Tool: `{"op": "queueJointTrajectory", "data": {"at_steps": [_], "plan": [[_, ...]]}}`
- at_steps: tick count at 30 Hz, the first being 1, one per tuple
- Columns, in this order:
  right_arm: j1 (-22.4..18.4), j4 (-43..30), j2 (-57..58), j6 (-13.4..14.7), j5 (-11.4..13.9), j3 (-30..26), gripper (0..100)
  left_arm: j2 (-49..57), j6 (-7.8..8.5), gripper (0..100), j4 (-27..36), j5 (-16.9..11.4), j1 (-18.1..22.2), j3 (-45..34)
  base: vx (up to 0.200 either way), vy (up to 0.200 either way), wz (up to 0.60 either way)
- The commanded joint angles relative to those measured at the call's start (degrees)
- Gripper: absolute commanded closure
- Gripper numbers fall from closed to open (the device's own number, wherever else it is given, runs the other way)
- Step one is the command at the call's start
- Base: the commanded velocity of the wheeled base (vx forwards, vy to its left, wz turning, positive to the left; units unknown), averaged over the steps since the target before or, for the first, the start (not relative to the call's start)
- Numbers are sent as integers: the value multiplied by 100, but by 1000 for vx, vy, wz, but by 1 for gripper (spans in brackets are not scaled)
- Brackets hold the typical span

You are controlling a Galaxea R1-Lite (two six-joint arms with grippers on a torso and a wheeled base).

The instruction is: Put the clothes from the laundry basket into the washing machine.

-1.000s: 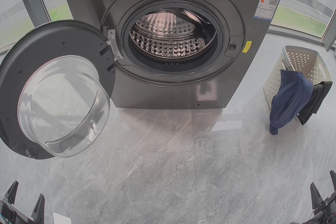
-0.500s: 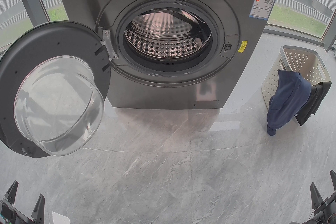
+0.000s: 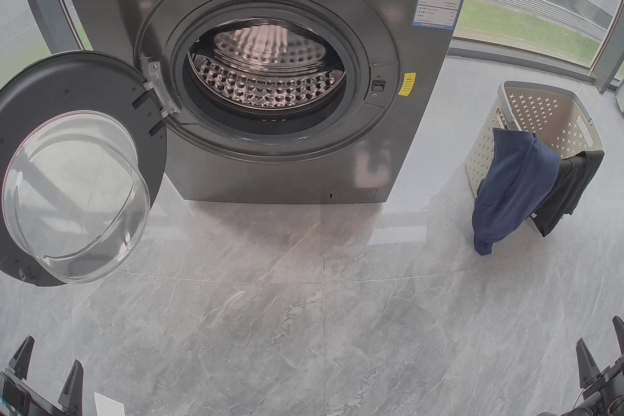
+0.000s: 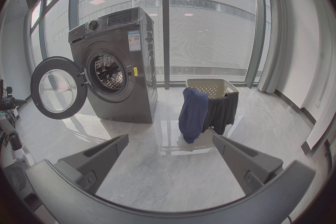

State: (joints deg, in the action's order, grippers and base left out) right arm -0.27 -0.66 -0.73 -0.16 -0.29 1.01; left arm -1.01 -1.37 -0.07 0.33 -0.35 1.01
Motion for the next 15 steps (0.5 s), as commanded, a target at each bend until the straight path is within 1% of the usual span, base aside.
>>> {"op": "queueJointTrajectory", "data": {"at_steps": [1,8,14,15], "plan": [[0,-4,29,-2,3,-75,0,66,-4,0,-1,2,0,-101,200,0,0],[0,-4,29,-2,3,-75,0,66,-4,0,-1,2,0,-101,200,0,0],[0,-4,29,-2,3,-75,0,66,-4,0,-1,2,0,-101,0,0,0],[0,-4,29,-2,3,-75,0,66,-4,0,-1,2,0,-101,0,-200,0]]}}
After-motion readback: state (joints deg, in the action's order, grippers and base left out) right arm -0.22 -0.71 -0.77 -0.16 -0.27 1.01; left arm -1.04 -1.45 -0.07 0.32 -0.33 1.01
